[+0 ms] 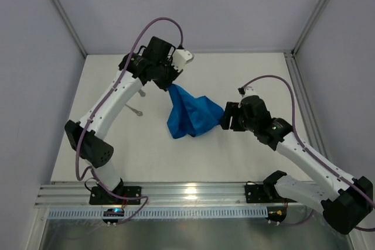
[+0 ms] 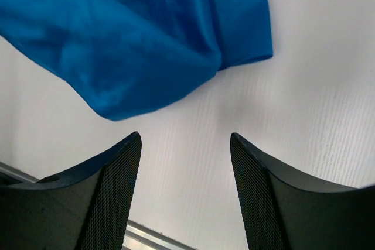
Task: Fold the napkin into a case and place the utensils inside
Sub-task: Flatten out the crumpled napkin at the center of the board.
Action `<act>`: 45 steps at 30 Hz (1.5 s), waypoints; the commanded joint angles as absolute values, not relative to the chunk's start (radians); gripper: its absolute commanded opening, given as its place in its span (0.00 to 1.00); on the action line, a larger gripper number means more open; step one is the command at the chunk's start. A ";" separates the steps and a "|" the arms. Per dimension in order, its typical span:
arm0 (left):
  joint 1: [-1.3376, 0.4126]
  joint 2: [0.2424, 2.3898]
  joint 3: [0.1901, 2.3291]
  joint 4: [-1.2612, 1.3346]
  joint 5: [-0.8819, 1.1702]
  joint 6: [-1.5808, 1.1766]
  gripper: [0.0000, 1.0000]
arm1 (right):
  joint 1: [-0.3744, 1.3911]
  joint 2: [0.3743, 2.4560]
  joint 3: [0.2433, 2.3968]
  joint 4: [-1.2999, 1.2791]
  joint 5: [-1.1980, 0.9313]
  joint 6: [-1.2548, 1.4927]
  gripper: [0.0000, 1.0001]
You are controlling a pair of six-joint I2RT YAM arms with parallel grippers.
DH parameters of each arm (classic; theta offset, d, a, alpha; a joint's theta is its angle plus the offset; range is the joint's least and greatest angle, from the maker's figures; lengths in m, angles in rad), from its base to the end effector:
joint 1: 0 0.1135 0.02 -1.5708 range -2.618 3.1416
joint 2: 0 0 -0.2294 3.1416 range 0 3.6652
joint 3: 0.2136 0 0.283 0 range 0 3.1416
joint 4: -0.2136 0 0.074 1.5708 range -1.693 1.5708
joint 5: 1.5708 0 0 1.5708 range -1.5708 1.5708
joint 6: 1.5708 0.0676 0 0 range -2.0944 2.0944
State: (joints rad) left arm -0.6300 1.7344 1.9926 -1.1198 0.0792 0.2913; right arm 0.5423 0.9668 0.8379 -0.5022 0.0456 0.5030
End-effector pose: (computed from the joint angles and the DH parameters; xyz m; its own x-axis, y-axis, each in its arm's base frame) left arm 0.3213 -0.2409 0.3612 -0.4067 0.6509 -0.6410 0.7786 0.6141 0.1295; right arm 0.2465 0.1449 0.2427 -0.6761 0.1548 -0.7203 -0.1805 0.9131 0.3656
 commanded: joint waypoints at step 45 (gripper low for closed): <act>-0.239 1.511 1.546 -0.876 0.229 0.278 0.00 | 0.959 1.715 1.198 -0.549 0.811 0.516 0.04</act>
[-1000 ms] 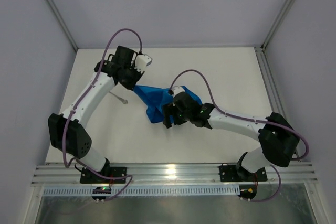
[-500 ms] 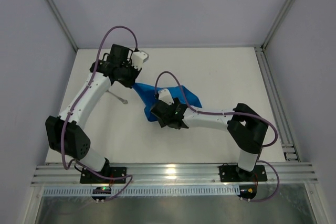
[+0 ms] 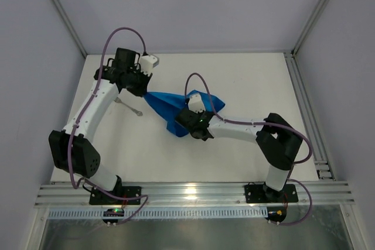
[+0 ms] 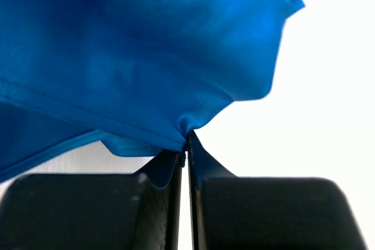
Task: Fold the napkin into a case and place the utensils inside
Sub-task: Flatten out the crumpled napkin at the center of the board.
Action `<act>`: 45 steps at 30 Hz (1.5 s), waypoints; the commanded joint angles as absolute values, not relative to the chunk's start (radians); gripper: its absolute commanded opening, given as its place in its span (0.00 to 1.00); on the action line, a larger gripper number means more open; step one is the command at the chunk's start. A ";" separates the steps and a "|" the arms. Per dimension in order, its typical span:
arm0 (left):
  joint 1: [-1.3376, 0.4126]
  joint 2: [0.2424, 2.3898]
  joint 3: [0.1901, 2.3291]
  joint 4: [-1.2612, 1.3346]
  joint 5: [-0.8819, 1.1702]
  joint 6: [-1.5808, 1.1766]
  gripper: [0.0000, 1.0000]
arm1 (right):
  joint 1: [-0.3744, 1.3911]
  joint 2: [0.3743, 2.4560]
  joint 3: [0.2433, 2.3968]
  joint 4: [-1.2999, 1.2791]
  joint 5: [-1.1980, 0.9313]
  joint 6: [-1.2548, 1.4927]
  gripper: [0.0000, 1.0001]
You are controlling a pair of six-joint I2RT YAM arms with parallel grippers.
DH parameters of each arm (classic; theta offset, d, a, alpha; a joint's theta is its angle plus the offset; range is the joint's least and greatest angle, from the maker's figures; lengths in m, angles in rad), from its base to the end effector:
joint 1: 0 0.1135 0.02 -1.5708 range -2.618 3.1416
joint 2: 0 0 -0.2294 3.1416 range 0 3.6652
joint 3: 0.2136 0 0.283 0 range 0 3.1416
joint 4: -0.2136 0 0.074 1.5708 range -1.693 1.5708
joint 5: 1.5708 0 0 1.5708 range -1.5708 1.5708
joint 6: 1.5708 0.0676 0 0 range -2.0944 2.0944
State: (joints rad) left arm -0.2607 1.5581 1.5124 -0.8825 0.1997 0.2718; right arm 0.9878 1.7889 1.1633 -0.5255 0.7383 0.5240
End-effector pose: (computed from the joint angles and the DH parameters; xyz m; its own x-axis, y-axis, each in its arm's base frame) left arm 0.3639 -0.1109 0.2779 -0.6464 0.4448 -0.6199 0.5617 0.8273 0.0079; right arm 0.2469 0.2917 0.1109 -0.6687 -0.3418 -0.6603 -0.1523 0.9322 -0.3283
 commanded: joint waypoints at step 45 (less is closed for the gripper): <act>-0.215 2.011 1.957 -0.882 0.293 0.271 0.35 | 0.319 2.038 1.938 -0.795 -0.212 0.106 0.73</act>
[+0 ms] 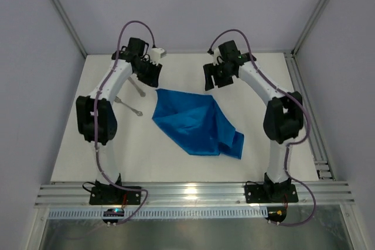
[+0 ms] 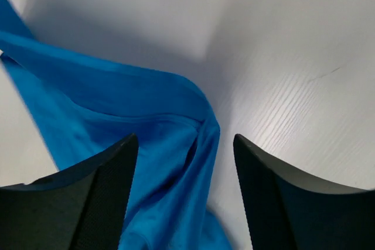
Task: Fold the napkin into a case and place the utensils inside
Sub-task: Flatten out the crumpled napkin at the center of the board.
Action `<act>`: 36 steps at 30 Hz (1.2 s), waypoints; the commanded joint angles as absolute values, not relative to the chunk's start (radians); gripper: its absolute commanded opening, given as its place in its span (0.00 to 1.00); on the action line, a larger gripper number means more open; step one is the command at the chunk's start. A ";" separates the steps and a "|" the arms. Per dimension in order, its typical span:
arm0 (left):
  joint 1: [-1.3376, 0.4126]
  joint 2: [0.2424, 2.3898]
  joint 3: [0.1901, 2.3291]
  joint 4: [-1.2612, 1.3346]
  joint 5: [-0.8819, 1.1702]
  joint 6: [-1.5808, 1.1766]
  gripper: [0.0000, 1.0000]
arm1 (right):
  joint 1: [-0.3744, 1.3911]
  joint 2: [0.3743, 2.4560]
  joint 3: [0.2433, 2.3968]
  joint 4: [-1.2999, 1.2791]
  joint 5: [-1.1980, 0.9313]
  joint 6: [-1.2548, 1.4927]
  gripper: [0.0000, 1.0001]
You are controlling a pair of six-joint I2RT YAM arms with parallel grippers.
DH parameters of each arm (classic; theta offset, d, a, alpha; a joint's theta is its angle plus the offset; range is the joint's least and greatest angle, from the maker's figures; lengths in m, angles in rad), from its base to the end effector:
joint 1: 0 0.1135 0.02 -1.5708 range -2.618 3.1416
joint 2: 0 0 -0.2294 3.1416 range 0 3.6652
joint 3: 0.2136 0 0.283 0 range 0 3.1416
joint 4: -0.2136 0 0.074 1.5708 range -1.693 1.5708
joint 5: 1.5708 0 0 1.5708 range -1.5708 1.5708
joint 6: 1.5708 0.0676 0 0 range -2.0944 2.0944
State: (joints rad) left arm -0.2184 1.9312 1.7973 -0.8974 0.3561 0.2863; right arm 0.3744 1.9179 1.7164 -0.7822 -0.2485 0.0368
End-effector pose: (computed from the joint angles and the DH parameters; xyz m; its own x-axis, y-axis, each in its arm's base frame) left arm 0.4377 -0.1213 0.2328 -0.6968 0.4258 -0.5773 0.5991 0.7880 -0.1419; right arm 0.4205 0.1831 0.2165 -0.7921 -0.2729 -0.5460 -0.4524 0.8629 0.2250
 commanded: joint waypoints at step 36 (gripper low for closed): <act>-0.328 1.859 1.385 -0.758 0.164 0.184 0.54 | 0.830 1.900 1.397 -0.675 0.402 0.397 0.70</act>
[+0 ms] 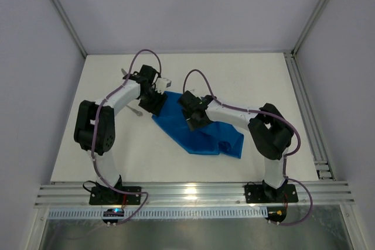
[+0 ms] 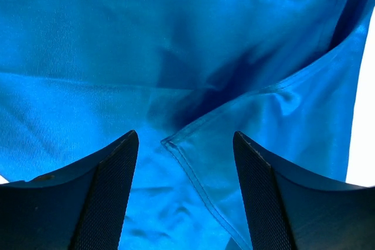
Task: Fold the napkin into a case and place the utensils inside
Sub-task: Flatten out the crumpled napkin at the center of the board.
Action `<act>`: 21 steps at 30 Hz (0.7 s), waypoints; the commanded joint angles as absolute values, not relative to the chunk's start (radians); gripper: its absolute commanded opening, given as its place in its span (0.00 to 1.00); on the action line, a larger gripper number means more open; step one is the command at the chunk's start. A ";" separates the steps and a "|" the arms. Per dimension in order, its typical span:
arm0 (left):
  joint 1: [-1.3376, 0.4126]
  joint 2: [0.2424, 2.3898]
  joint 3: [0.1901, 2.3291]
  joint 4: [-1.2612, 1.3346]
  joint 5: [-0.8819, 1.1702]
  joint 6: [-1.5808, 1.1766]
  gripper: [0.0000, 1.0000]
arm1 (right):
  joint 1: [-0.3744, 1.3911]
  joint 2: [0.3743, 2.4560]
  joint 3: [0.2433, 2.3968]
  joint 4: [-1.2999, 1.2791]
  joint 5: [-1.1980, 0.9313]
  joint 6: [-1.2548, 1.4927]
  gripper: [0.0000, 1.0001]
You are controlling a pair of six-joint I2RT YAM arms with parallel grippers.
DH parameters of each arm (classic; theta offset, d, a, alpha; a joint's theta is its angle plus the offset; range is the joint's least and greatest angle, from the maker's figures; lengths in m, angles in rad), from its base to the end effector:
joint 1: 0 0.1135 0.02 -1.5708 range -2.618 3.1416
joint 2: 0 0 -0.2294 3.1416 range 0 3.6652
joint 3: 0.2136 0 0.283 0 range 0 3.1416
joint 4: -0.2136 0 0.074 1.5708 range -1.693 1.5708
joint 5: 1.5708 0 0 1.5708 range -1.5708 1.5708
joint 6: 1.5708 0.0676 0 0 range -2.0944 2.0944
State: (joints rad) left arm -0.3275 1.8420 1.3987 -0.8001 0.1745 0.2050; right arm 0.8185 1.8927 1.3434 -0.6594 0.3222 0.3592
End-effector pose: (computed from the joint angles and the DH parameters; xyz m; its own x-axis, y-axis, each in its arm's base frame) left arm 0.3771 -0.1405 0.1370 -0.8025 0.4844 -0.3483 0.5444 0.8333 -0.0955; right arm 0.2949 0.2838 0.1087 -0.8147 -0.3826 -0.4357 -0.3520 0.9235 -0.1527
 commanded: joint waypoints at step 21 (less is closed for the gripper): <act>-0.327 1.856 1.328 -0.739 0.179 0.183 0.51 | 0.845 1.960 1.416 -0.730 0.497 0.382 0.24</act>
State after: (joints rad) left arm -0.3275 1.8763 1.3403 -0.7696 0.1749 0.1867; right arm 0.8387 1.9579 1.3853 -0.7380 0.4702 0.3759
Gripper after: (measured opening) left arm 0.510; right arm 0.259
